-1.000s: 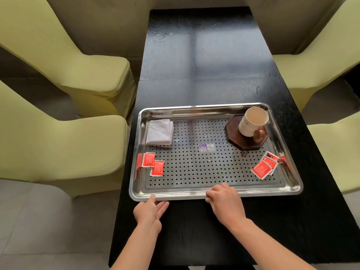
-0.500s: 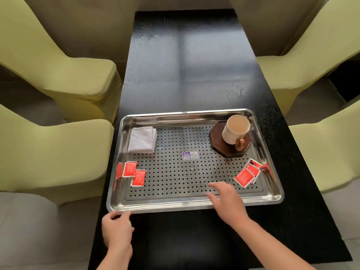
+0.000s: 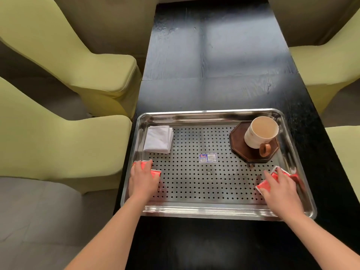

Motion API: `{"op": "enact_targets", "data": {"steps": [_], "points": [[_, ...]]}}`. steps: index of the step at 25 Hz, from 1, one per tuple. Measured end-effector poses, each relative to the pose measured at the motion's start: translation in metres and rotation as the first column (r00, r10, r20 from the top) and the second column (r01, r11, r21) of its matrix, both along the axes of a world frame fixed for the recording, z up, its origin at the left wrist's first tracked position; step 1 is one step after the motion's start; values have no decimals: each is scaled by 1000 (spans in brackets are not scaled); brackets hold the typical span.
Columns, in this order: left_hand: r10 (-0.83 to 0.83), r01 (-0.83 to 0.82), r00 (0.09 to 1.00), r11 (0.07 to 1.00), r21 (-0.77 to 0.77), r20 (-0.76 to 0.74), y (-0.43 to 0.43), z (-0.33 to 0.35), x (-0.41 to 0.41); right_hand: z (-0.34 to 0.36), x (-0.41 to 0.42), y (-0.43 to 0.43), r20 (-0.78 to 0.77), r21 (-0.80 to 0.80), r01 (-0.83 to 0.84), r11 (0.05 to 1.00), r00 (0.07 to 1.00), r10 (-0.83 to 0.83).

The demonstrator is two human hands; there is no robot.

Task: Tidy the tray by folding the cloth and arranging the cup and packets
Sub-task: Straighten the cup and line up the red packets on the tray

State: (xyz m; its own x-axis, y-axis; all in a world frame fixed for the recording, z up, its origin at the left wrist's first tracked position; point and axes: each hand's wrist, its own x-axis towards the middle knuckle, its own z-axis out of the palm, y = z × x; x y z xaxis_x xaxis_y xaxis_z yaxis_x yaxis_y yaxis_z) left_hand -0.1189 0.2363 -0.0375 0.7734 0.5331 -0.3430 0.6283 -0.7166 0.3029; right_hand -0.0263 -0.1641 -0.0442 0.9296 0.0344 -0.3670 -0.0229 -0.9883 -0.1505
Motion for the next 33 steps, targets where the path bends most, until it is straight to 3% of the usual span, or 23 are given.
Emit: {"op": "enact_targets", "data": {"steps": [5, 15, 26, 29, 31, 33], "points": [[-138, 151, 976, 986, 66, -171, -6, -30, 1, -7, 2, -5, -1, -76, 1, 997, 1000, -1], [-199, 208, 975, 974, 90, -97, -57, -32, -6, -6, -6, 18, -2, -23, -3, 1000, 1000, 3], [-418, 421, 906, 905, -56, 64, -133, -20, 17, -14, -37, 115, -10, 190, -345, 919, 935, 354], [-324, 365, 925, 903, -225, 200, -132, -17, 16, -11, -38, 121, 20, 278, -354, 893, 931, 363], [-163, 238, 950, 929, -284, 265, -120, -17, 10, -9, -34, 113, 48, 329, -258, 908, 965, 257], [-75, 139, 970, 952, -274, 231, -111, -18, 4, -9, -29, 102, 52, 318, -121, 940, 993, 110]]}}
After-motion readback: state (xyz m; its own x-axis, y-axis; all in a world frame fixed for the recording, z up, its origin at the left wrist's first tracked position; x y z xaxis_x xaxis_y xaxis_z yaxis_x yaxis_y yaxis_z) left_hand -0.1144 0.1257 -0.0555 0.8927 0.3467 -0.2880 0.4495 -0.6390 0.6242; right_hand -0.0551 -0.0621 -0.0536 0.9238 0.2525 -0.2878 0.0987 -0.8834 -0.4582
